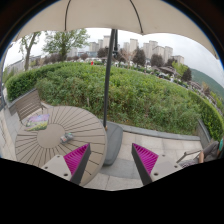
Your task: Arrange mouse
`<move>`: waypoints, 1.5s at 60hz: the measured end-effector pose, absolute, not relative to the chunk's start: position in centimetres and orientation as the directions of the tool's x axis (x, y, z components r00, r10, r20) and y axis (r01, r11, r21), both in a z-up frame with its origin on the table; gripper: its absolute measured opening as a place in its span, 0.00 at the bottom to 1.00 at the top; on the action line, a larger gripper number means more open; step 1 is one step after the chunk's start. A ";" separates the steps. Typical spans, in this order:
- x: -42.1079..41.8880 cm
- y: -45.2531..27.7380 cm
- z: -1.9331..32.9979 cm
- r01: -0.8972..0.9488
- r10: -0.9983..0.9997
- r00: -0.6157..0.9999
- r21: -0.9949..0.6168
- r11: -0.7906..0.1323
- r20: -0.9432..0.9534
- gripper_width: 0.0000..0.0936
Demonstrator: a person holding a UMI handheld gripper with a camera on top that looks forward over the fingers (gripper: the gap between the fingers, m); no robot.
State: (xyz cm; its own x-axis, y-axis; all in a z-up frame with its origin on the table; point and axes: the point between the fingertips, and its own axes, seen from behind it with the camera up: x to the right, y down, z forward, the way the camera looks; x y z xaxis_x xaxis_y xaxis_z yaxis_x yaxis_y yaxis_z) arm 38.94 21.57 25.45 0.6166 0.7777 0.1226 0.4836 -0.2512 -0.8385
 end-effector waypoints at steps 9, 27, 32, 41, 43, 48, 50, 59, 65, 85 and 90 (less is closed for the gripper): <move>37.6 21.1 23.9 0.486 0.797 0.596 -0.834 -0.261 0.098 0.91; 33.8 18.3 19.6 0.516 0.862 0.497 -0.832 -0.204 0.097 0.91; 31.8 16.4 17.9 0.522 0.889 0.450 -0.832 -0.187 0.082 0.91; 28.9 12.6 15.6 0.529 0.931 0.359 -0.837 -0.140 0.071 0.91; 28.2 11.7 15.1 0.528 0.937 0.342 -0.839 -0.135 0.065 0.91; 26.1 9.7 13.6 0.522 0.954 0.297 -0.843 -0.127 0.040 0.91; 25.0 9.2 12.9 0.518 0.960 0.279 -0.847 -0.123 0.032 0.91; 21.4 7.0 9.7 0.508 0.970 0.240 -0.857 -0.088 0.042 0.91; 18.8 6.4 7.7 0.493 0.971 0.235 -0.866 -0.079 0.045 0.91; 11.3 8.2 0.3 0.525 0.957 0.291 -0.836 -0.158 0.002 0.91; 9.8 9.1 -0.2 0.523 0.954 0.300 -0.838 -0.156 0.010 0.91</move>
